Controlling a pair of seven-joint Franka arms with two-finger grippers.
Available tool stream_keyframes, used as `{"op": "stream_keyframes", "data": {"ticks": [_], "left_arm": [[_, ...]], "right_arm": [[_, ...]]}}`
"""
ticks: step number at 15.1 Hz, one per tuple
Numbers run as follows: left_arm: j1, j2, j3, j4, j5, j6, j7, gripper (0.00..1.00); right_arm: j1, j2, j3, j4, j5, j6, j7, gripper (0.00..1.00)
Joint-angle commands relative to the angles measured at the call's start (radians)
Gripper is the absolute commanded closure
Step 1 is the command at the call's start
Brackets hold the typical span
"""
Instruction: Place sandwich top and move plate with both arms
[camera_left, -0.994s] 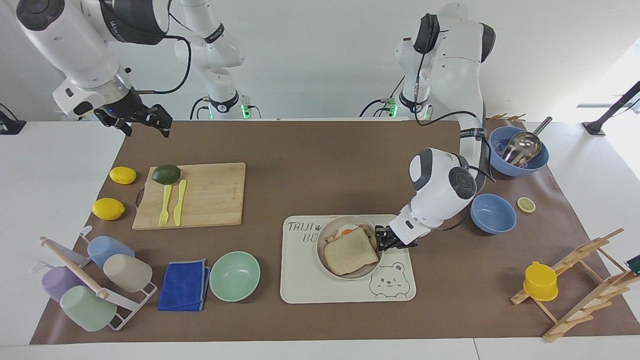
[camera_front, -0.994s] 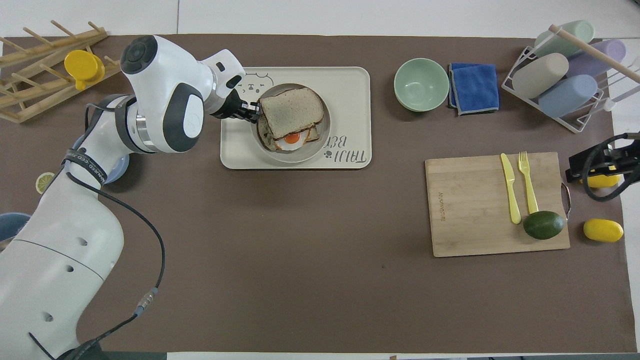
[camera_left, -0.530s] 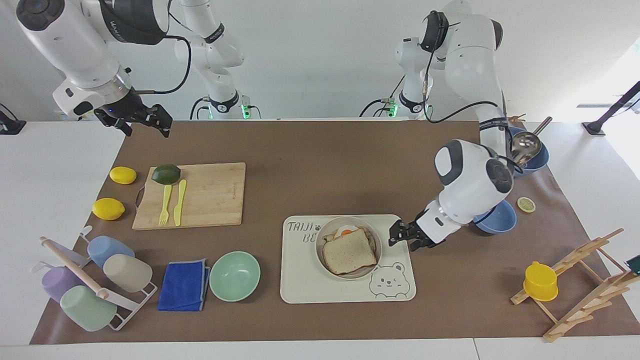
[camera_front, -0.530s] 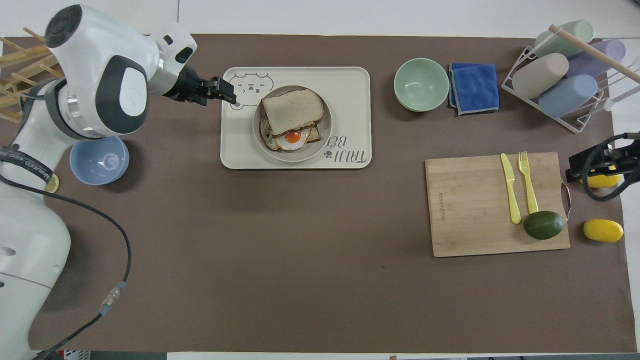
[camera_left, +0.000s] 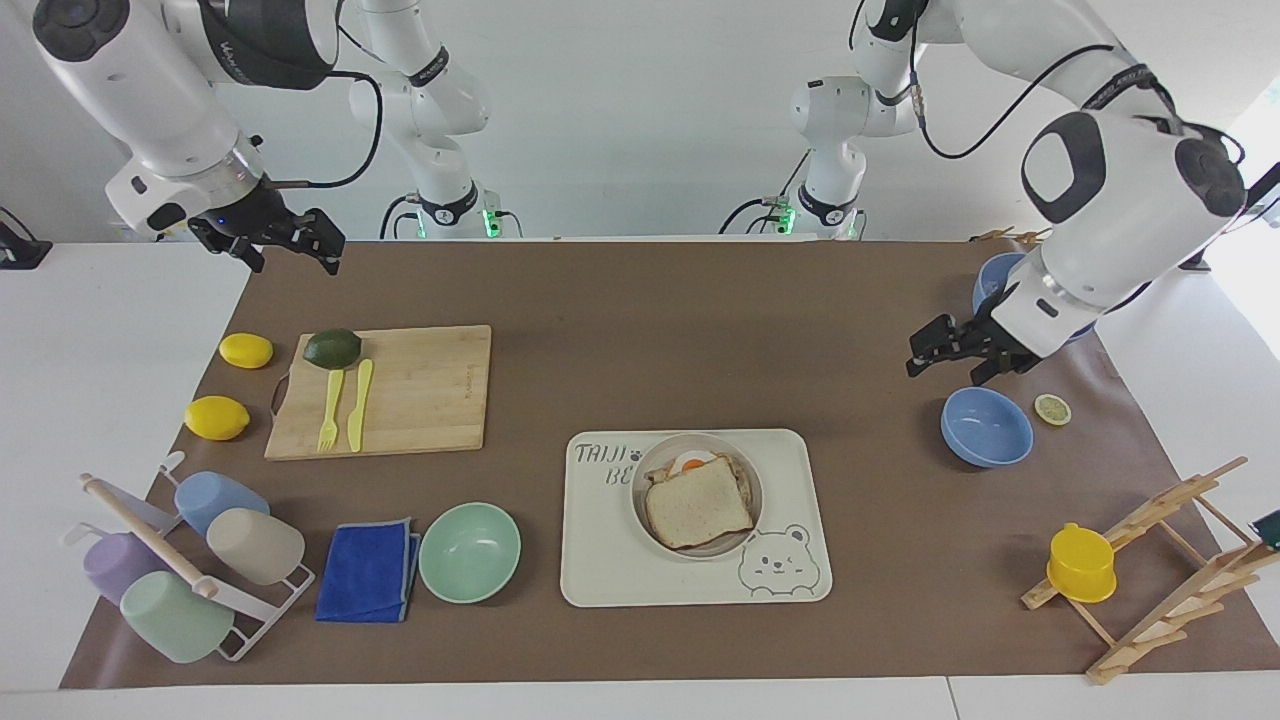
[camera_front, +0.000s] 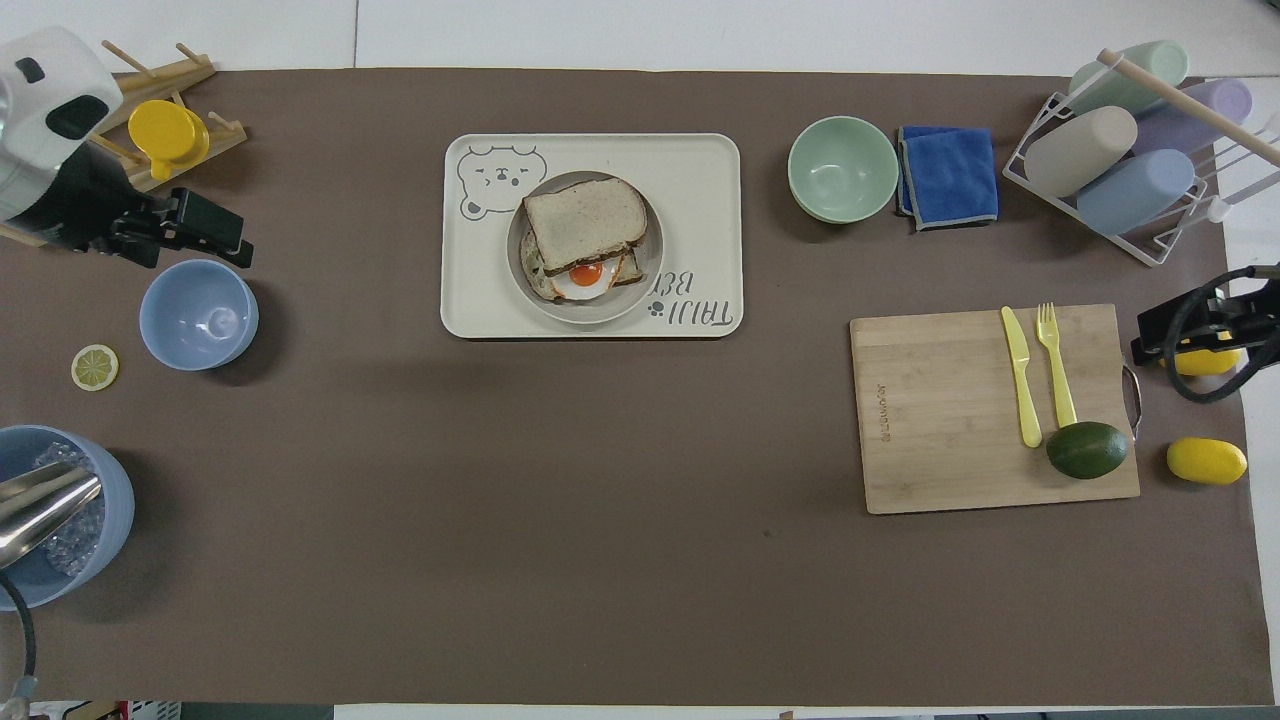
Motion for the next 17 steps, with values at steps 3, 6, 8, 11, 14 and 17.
{"op": "stream_keyframes", "data": {"ticks": [3, 6, 8, 11, 14, 17], "left_arm": [[-0.013, -0.252, 0.003, -0.231, 0.123, -0.055, -0.024, 0.00], [-0.022, -0.325, 0.008, -0.333, 0.124, -0.027, -0.033, 0.00], [-0.028, -0.313, 0.017, -0.315, 0.124, 0.007, -0.091, 0.00], [-0.065, -0.273, 0.048, -0.230, 0.123, -0.015, -0.096, 0.00], [-0.070, -0.259, 0.051, -0.221, 0.114, -0.030, -0.093, 0.00], [-0.073, -0.260, 0.049, -0.241, 0.115, -0.027, -0.090, 0.00]], "right_arm": [[-0.010, -0.007, 0.003, -0.001, 0.019, -0.012, -0.022, 0.00], [-0.010, -0.007, 0.003, -0.001, 0.019, -0.012, -0.022, 0.00], [-0.010, -0.007, 0.003, -0.001, 0.019, -0.012, -0.022, 0.00], [-0.010, -0.007, 0.003, -0.001, 0.019, -0.012, -0.022, 0.00], [-0.010, -0.007, 0.003, -0.001, 0.019, -0.012, -0.022, 0.00], [-0.010, -0.007, 0.003, -0.001, 0.019, -0.012, -0.022, 0.00]]}}
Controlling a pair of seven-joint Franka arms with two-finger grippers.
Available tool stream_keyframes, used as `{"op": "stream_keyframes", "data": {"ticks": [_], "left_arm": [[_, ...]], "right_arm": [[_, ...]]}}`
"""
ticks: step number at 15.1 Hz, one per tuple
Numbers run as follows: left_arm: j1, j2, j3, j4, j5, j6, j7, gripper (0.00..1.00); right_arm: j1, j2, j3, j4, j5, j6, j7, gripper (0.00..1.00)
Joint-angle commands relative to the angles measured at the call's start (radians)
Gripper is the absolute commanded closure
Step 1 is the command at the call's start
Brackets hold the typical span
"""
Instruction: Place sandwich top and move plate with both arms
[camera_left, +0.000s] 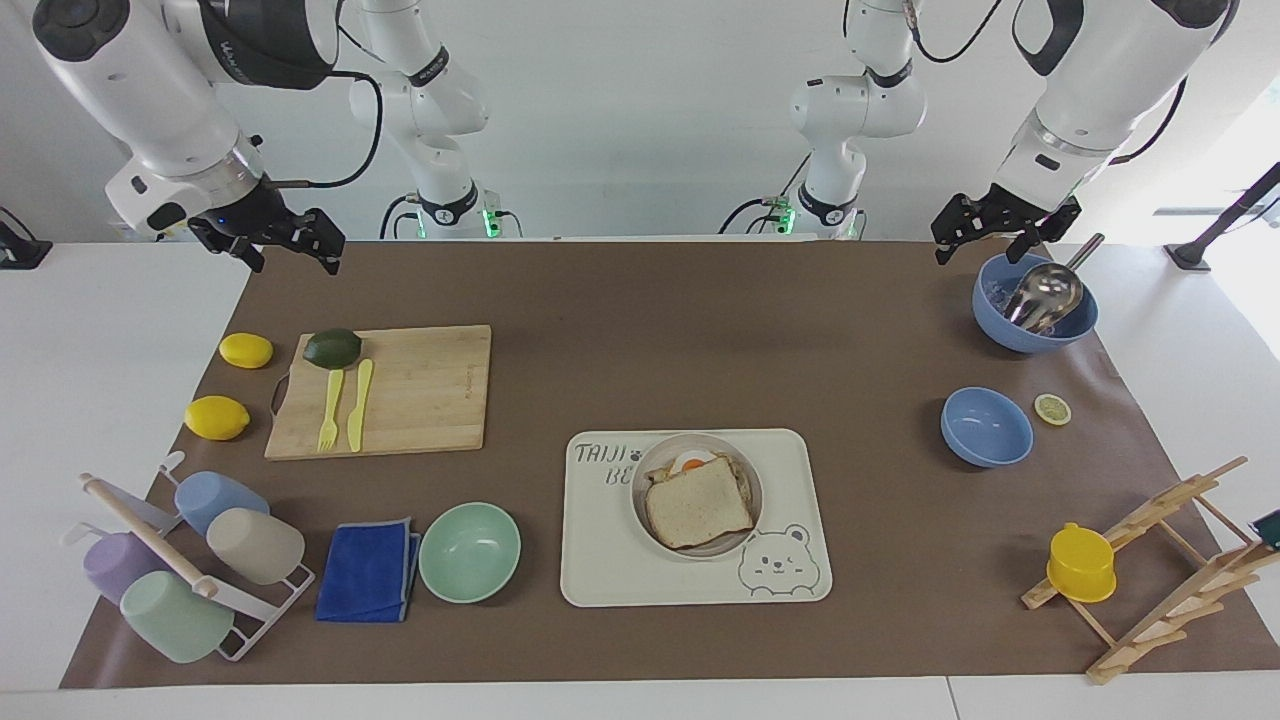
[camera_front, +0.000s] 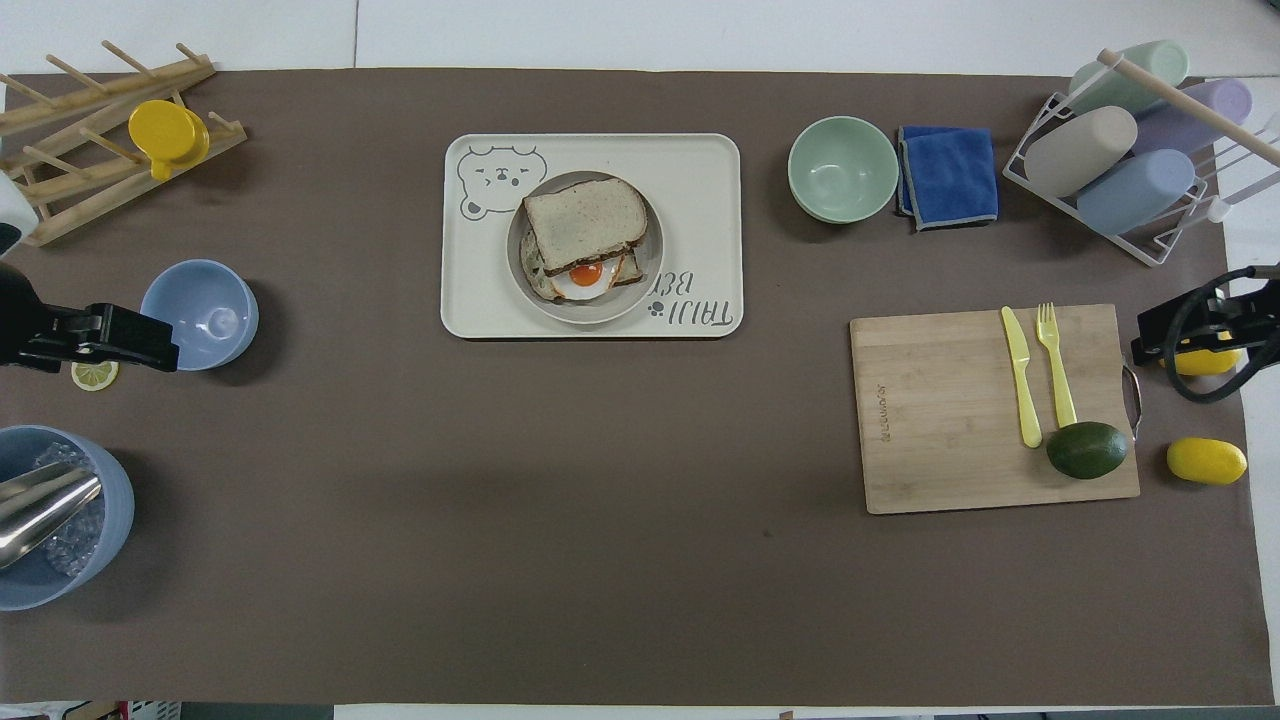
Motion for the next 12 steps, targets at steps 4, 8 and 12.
{"op": "stream_keyframes", "data": {"ticks": [4, 8, 12], "left_arm": [[-0.027, 0.008, 0.016, 0.005, 0.015, -0.010, -0.013, 0.00], [-0.024, 0.010, 0.015, 0.005, 0.012, 0.016, -0.016, 0.00], [-0.025, 0.005, 0.015, -0.009, 0.010, 0.031, -0.012, 0.00]], "right_arm": [[-0.010, -0.007, 0.003, -0.001, 0.019, -0.012, -0.022, 0.00], [-0.010, -0.007, 0.003, -0.001, 0.019, -0.012, -0.022, 0.00], [-0.010, -0.007, 0.003, -0.001, 0.019, -0.012, -0.022, 0.00]]}}
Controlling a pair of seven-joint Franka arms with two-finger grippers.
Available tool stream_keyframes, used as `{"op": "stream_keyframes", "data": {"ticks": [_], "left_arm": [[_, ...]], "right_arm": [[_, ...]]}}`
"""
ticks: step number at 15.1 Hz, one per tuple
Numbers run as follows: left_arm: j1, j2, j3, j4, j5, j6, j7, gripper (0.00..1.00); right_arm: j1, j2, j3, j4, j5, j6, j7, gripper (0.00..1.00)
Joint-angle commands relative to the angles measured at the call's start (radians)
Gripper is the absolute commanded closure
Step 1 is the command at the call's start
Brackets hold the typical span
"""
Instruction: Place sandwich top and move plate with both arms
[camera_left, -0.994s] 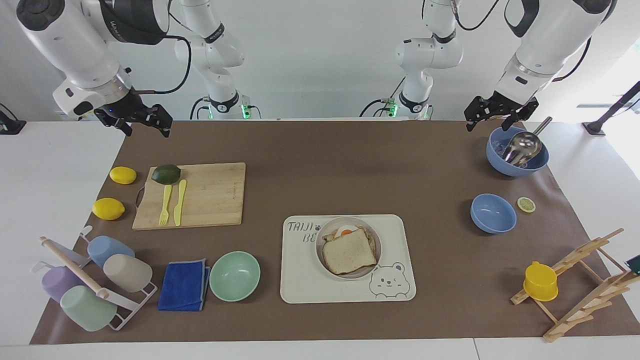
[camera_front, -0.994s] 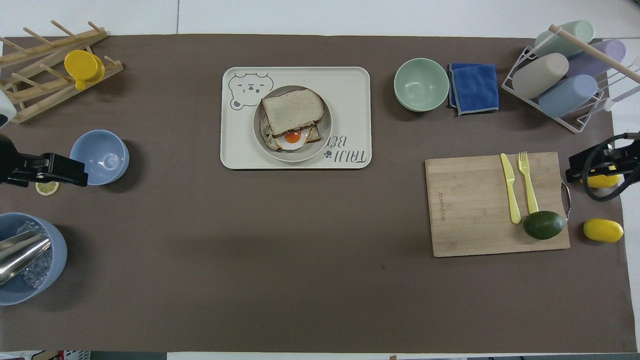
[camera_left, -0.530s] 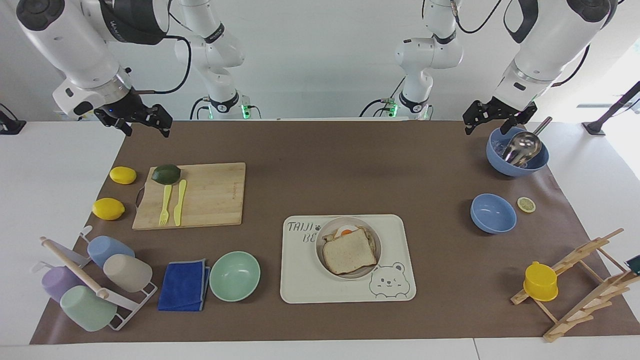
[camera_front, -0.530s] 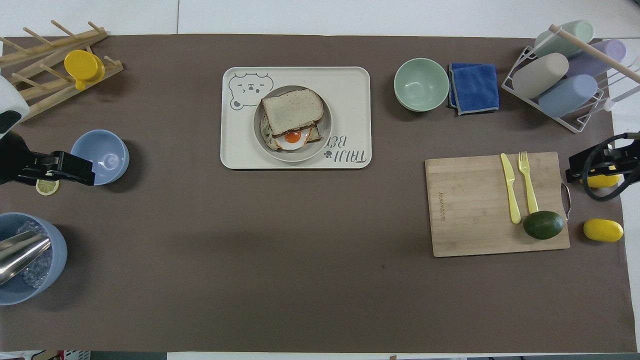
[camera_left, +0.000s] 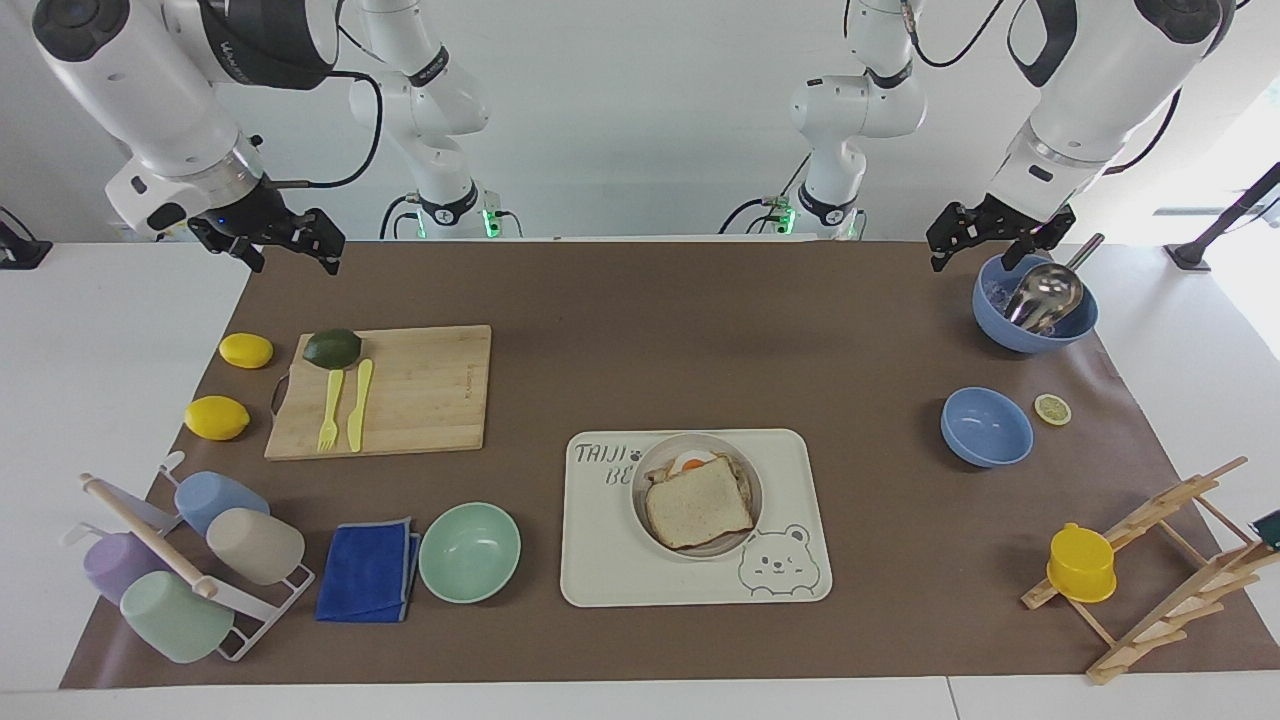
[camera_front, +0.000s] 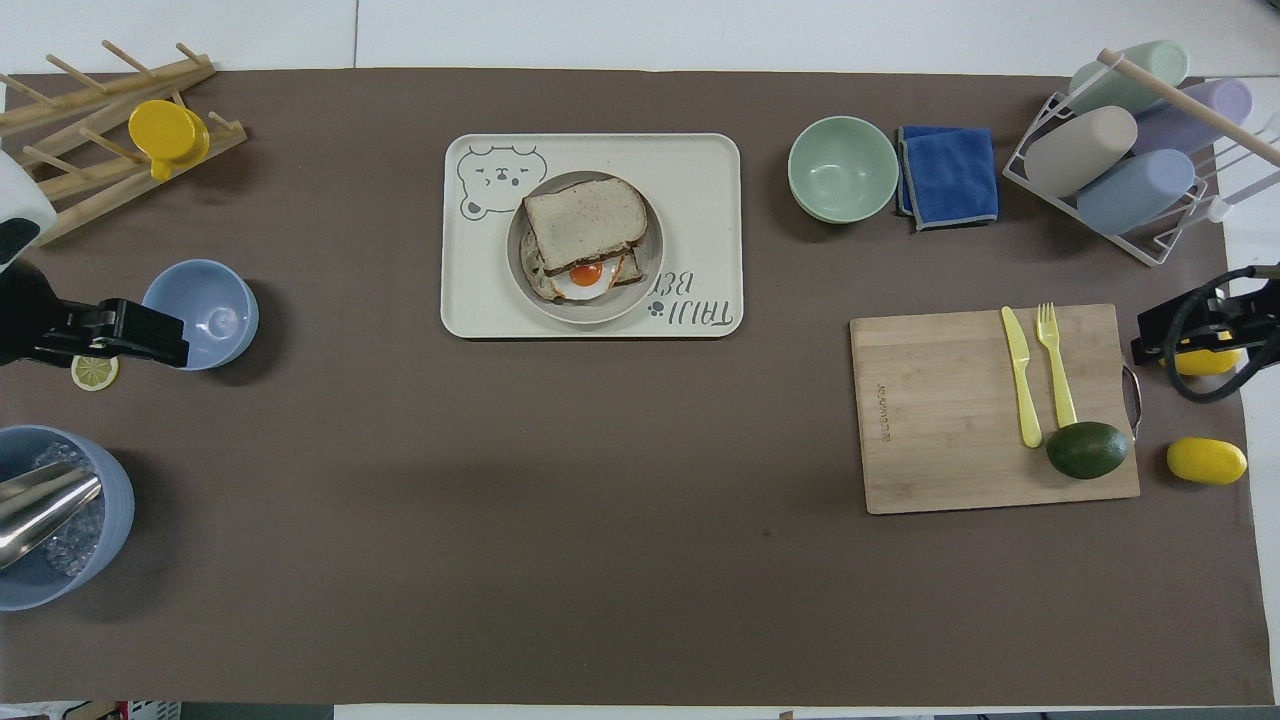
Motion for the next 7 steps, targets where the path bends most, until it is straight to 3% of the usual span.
{"op": "stream_keyframes", "data": {"ticks": [1, 7], "left_arm": [[-0.016, -0.007, 0.012, -0.014, 0.003, 0.025, -0.012, 0.00], [-0.019, -0.007, 0.012, -0.014, -0.010, 0.028, -0.012, 0.00]], "right_arm": [[-0.010, -0.007, 0.003, -0.001, 0.019, -0.012, -0.022, 0.00], [-0.010, -0.007, 0.003, -0.001, 0.019, -0.012, -0.022, 0.00]]}}
